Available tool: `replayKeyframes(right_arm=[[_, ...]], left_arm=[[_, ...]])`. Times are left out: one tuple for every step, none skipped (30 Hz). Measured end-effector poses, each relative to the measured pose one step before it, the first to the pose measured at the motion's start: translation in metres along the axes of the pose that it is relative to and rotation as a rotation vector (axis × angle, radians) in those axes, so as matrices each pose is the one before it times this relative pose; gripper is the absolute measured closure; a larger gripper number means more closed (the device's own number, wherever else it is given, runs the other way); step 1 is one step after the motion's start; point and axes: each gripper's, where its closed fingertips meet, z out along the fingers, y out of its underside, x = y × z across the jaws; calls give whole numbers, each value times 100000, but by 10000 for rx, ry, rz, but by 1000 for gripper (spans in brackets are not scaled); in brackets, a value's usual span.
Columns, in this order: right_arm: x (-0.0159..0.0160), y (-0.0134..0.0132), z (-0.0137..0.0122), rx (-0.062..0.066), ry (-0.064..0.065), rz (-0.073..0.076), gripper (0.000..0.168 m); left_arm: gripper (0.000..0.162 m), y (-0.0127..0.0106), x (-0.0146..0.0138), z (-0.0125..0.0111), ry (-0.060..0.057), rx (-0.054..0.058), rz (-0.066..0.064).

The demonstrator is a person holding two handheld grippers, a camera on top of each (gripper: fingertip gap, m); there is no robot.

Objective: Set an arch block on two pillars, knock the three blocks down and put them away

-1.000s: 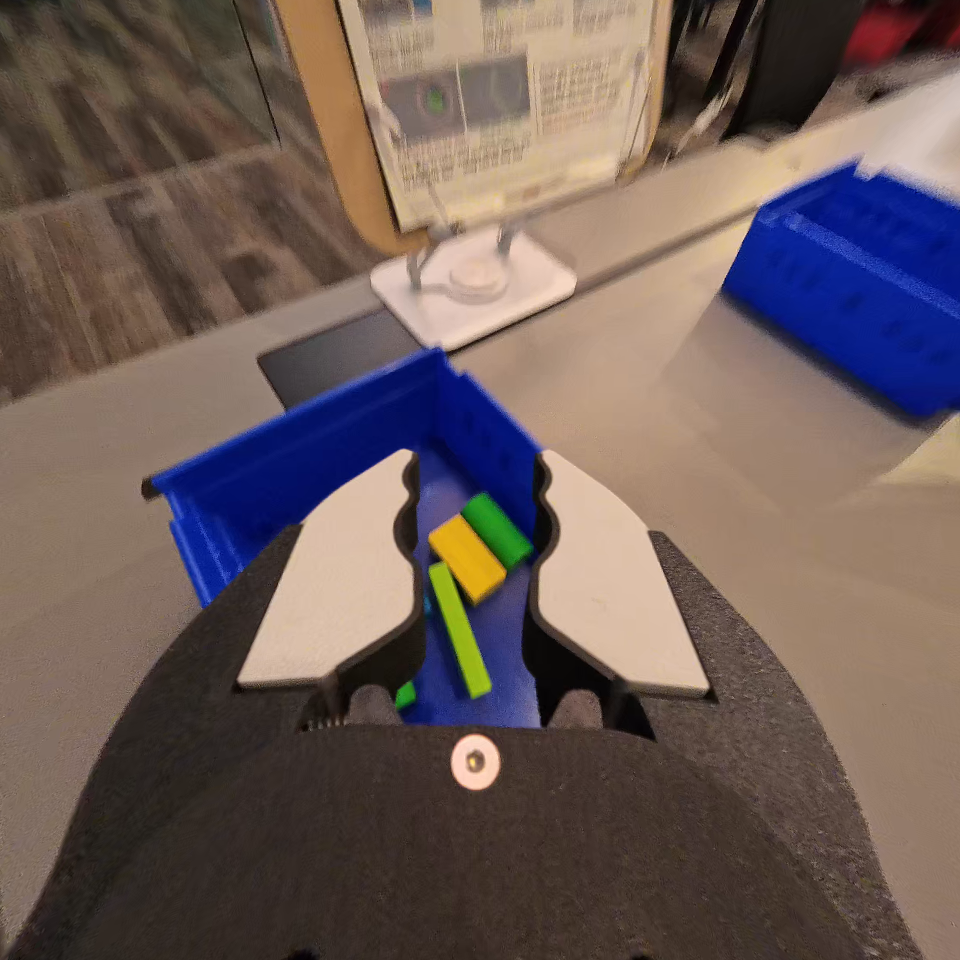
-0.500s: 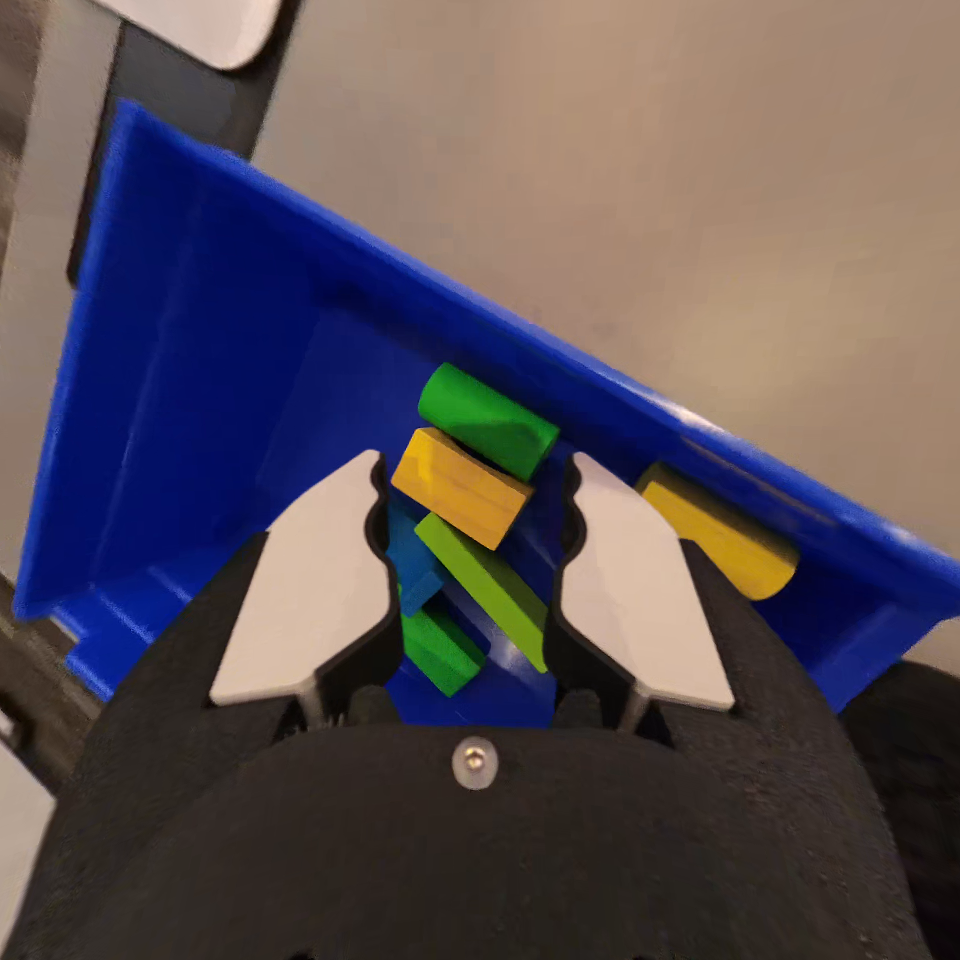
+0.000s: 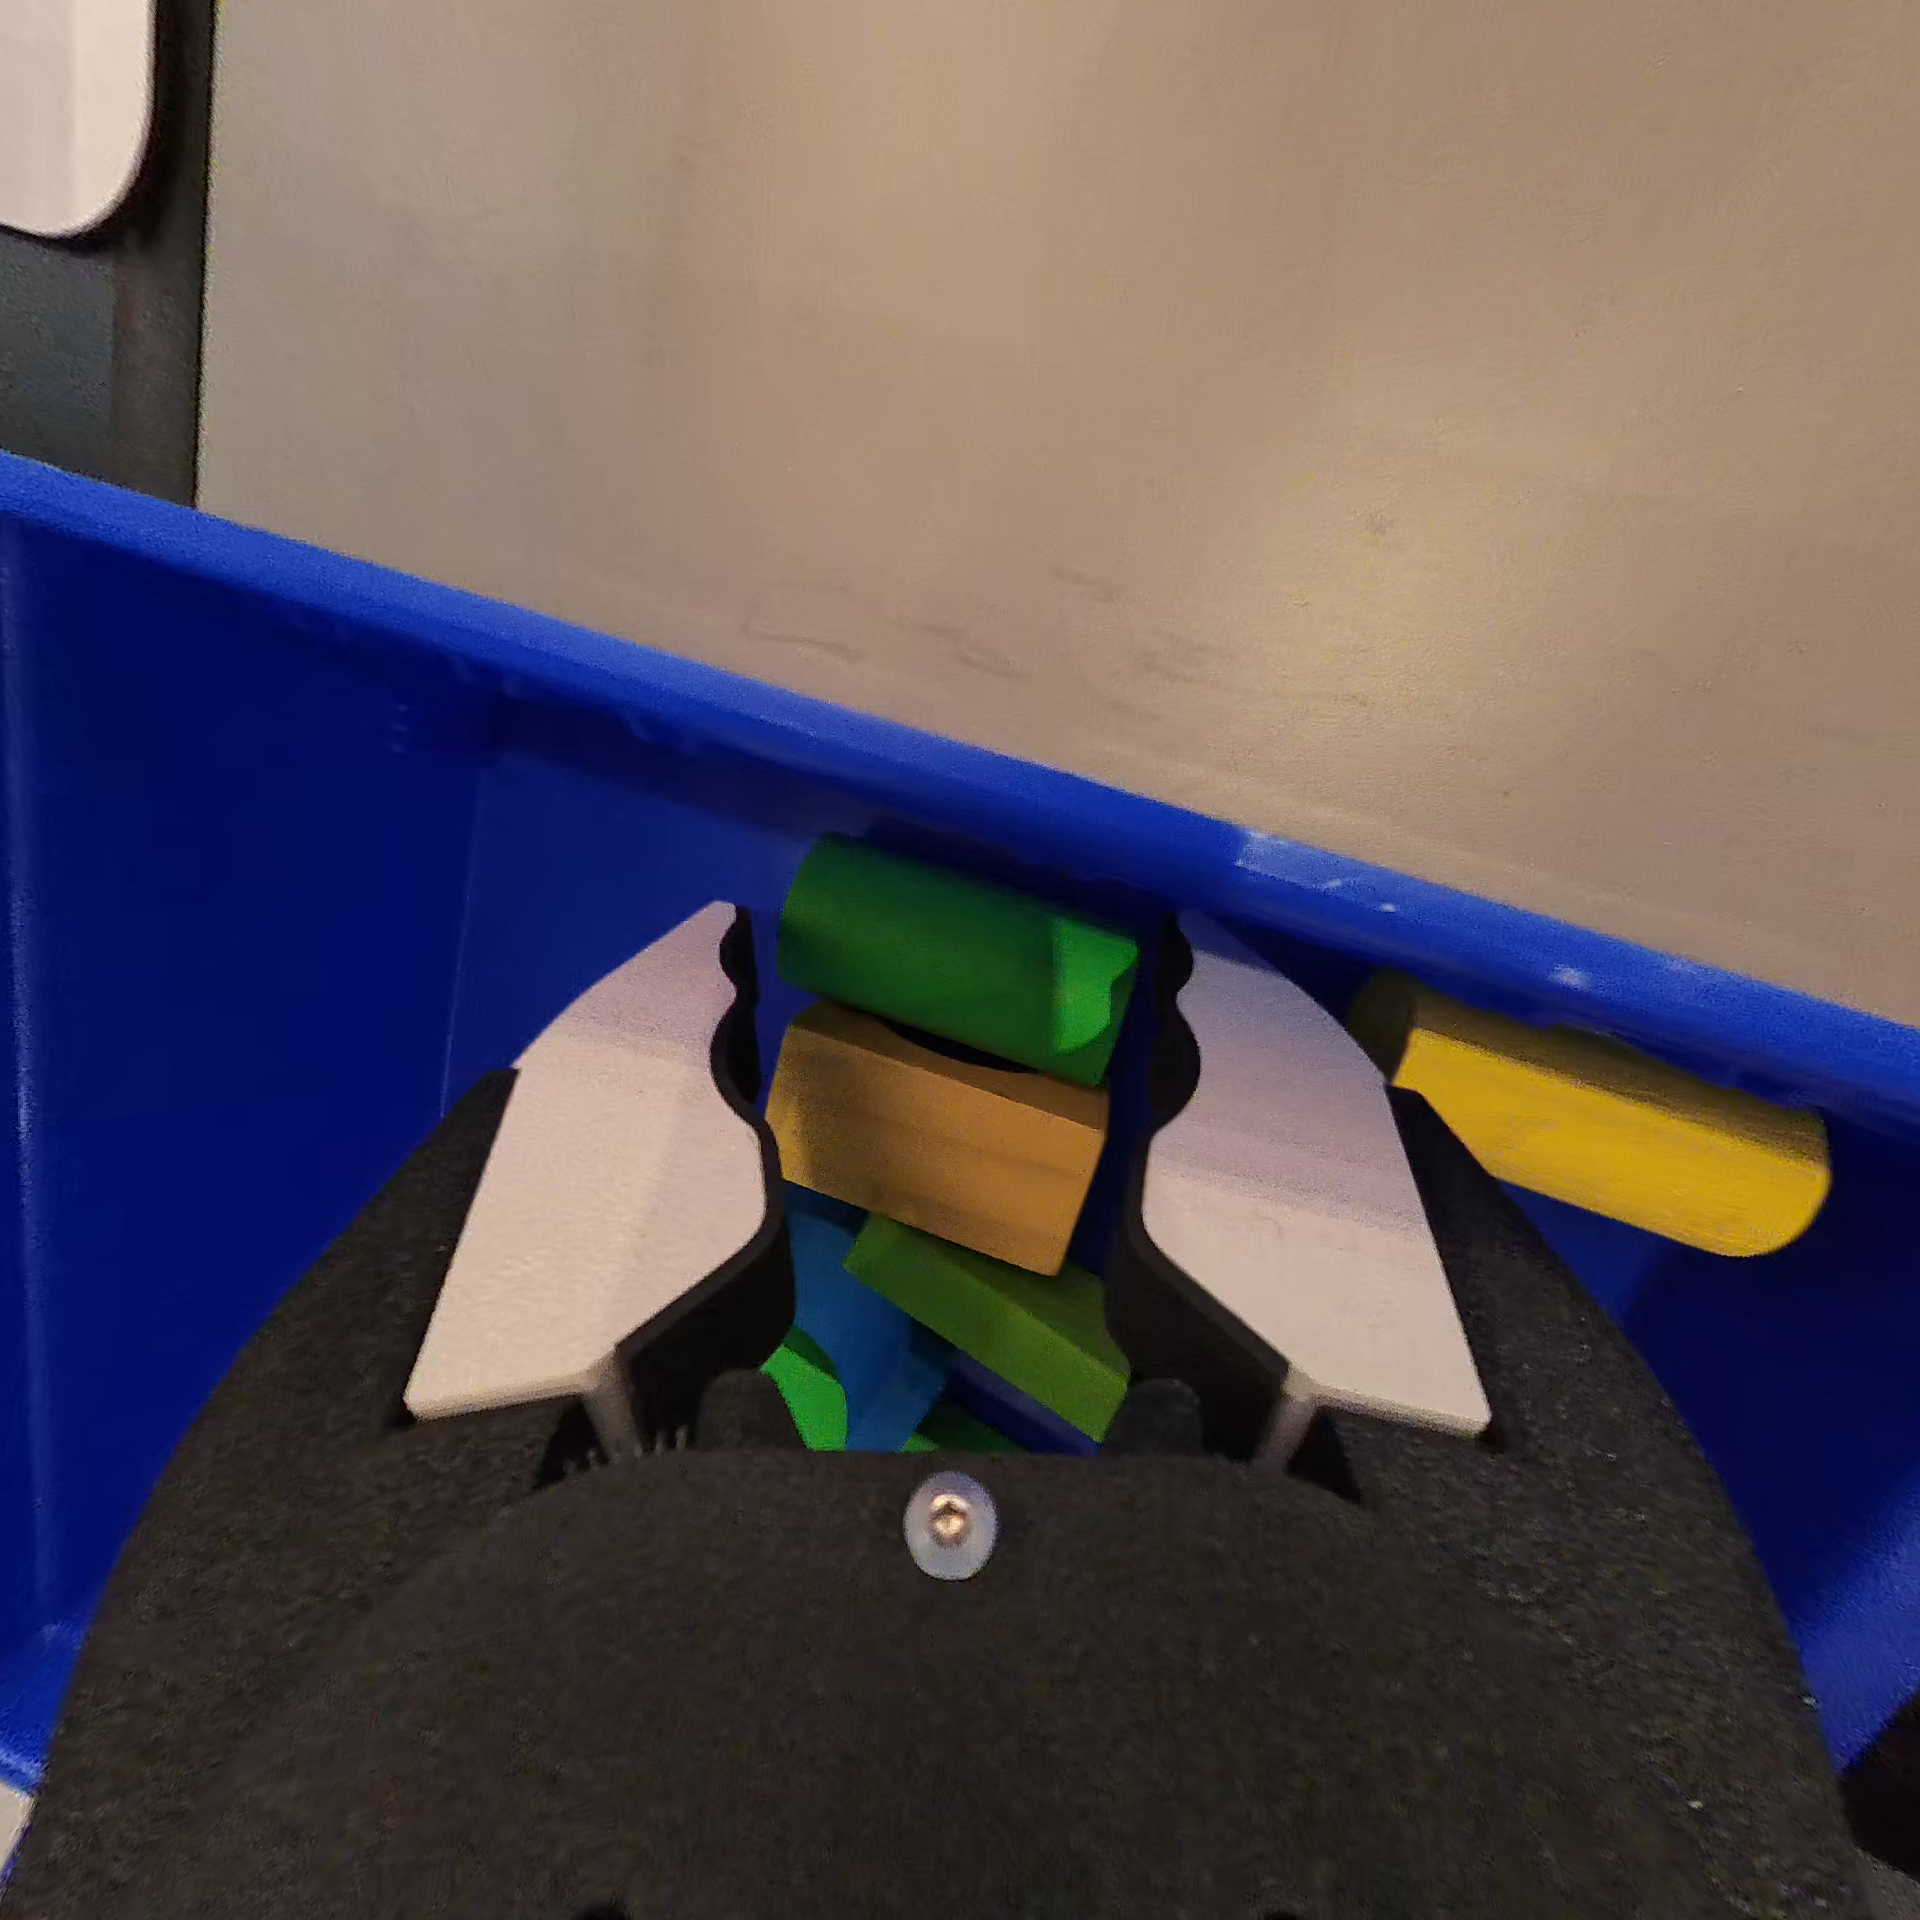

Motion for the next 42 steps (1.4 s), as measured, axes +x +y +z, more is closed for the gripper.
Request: replayKeyframes(right_arm=[[-67, 137, 133, -50, -73, 63, 110], [-76, 116, 141, -52, -60, 40, 110], [-45, 104, 139, -50, -18, 1, 110], [-30, 105, 123, -49, 11, -36, 110], [-36, 120, 113, -68, 10, -42, 110], [-26, 113, 98, -65, 3, -35, 110], [-61, 57, 70, -32, -15, -22, 110], [-48, 19, 47, -1, -17, 0, 110], [-40, 16, 32, 7, -29, 16, 110], [-27, 4, 13, 16, -30, 23, 110], [1, 29, -6, 3, -21, 26, 110], [44, 74, -3, -21, 0, 25, 110], [71, 74, -10, -25, 4, 24, 110], [62, 60, -7, -5, -3, 31, 110], [51, 58, 0, 1, -16, 45, 110], [49, 59, 0, -3, -22, 57, 110], [54, 63, 4, 1, -19, 59, 110], [35, 64, 9, 3, -21, 52, 110], [22, 65, 27, -8, -30, 44, 110], [-1, 63, 26, -17, -26, 36, 110], [6, 28, 25, -6, -5, 15, 110], [-12, 20, 28, -7, 5, -9, 110], [-26, -15, 32, -5, 13, -29, 110], [-70, -17, 64, -7, 10, -43, 110], [-119, -16, 82, -21, -3, -44, 110], [-199, -37, 122, -26, -20, -42, 110], [-276, -62, 145, -27, -17, -46, 110], [-426, -120, 190, -21, -33, -57, 110], [-680, -214, 242, 12, -97, -57, 110], [-1027, -318, 360, 56, -206, -32, 110], [-1414, -352, 499, 66, -345, 59, 110], [-1919, -429, 665, 112, -559, 161, 110], [-2397, -419, 888, 164, -771, 230, 110], [-2763, -276, 1140, 158, -951, 291, 110], [-2969, 18, 1413, 103, -1088, 302, 110], [-2937, 463, 1695, -42, -1148, 296, 110], [-2666, 921, 1926, -198, -1119, 309, 110], [-2181, 1303, 2041, -343, -1001, 378, 111], [-1761, 1426, 2019, -393, -918, 401, 111], [-1289, 1338, 1884, -315, -770, 390, 111], [-1038, 1209, 1643, -257, -721, 382, 111], [-830, 1004, 1361, -218, -663, 363, 112]], left_arm=[[90, 224, -111, 205, -5, -132, -11], [89, 186, 32, 196, 76, -114, -39], [89, 98, 94, 186, 101, -49, -62], [90, 37, 66, 150, 80, -16, -67], [90, 119, 27, 120, 38, -53, -74], [89, 171, -23, 92, 2, -95, -85], [89, 116, -6, 16, 41, -60, -133], [89, 42, 19, -13, 85, -4, -236], [88, 65, 11, -15, 104, 13, -231], [89, 47, 3, -5, 85, 47, -139], [88, 16, 6, 3, 38, 63, -60], [88, -5, 6, 18, -1, 59, -7], [88, -25, 10, 39, -14, 45, -8], [88, -41, 10, 30, -27, 16, 43], [88, -19, -5, 10, -47, -5, 91], [88, -23, 4, 11, -54, -21, 126], [88, -25, 3, 13, -43, -30, 94], [88, -1, -13, 0, -18, -58, 32], [88, 59, -111, 0, -33, -106, -69], [88, 192, -335, -51, -137, -171, -160], [89, 217, -349, -134, -138, -128, -166], [88, 110, -262, -301, -123, -10, -97], [88, -170, -320, -511, -198, 209, -68], [88, -348, -392, -745, -237, 334, -79], [88, -389, -295, -942, -182, 328, -114], [88, -513, -491, -1161, -360, 384, -58], [88, -671, -636, -1356, -474, 476, 0], [88, -828, -436, -1471, -346, 543, -8], [88, -1063, -476, -1552, -381, 634, -36], [89, -1316, -349, -1554, -318, 698, -36], [89, -1680, -22, -1504, -196, 799, 46], [89, -2044, 385, -1352, -39, 898, 142], [89, -2257, 812, -1110, 114, 910, 236], [88, -2388, 1179, -774, 247, 894, 316], [89, -2340, 1473, -383, 367, 823, 351], [89, -2215, 1595, 2, 412, 730, 394], [89, -2057, 1529, 321, 363, 681, 415], [89, -1778, 1506, 564, 407, 576, 318], [89, -1413, 1461, 697, 468, 428, 199], [89, -1086, 1252, 704, 404, 313, 158], [89, -798, 1094, 623, 375, 239, 142], [89, -541, 982, 499, 390, 167, 88]])
